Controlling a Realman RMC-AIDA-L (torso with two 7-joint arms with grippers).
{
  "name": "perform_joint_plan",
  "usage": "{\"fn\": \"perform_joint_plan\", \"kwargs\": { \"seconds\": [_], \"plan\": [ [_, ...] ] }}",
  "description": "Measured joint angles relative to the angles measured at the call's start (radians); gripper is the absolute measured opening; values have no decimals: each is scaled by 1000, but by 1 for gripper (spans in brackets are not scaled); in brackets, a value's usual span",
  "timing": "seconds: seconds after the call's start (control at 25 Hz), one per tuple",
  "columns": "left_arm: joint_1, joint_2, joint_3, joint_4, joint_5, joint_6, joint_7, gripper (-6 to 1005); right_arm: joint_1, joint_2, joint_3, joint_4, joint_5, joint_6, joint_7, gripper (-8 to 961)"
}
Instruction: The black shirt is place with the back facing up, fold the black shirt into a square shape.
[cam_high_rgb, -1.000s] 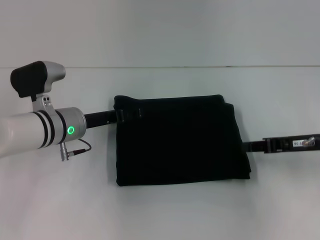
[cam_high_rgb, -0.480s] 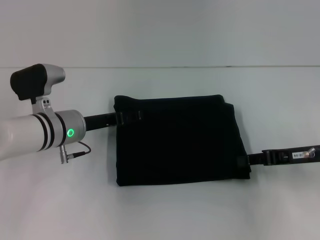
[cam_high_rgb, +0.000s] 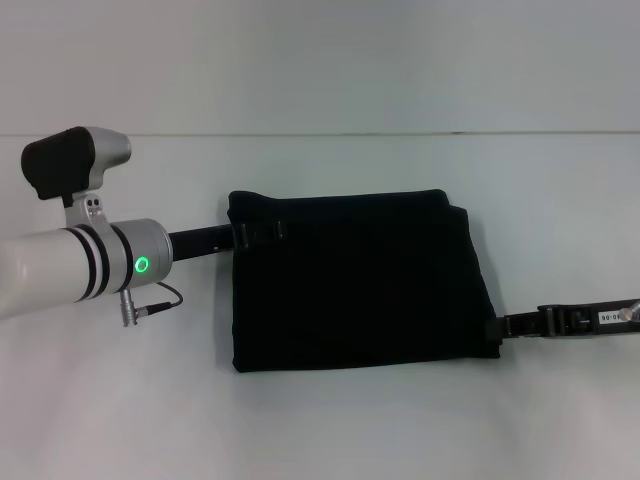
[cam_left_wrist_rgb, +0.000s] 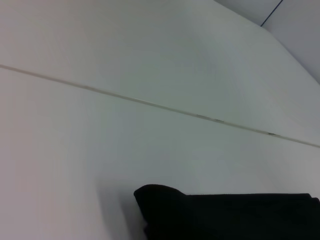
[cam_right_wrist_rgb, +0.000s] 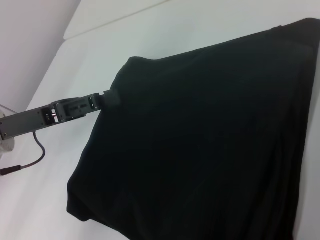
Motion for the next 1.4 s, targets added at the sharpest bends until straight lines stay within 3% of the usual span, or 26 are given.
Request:
{"fn": "perform_joint_plan", "kwargs": {
  "seconds": [0.32, 1.4],
  "plan": [
    [1, 0, 0, 0, -2, 0, 0, 949, 4, 12, 2, 8, 0, 10, 0, 258],
    [1, -1, 2, 0, -2, 0, 0, 949, -2, 13, -4, 26, 2, -7, 27, 206]
  ]
}}
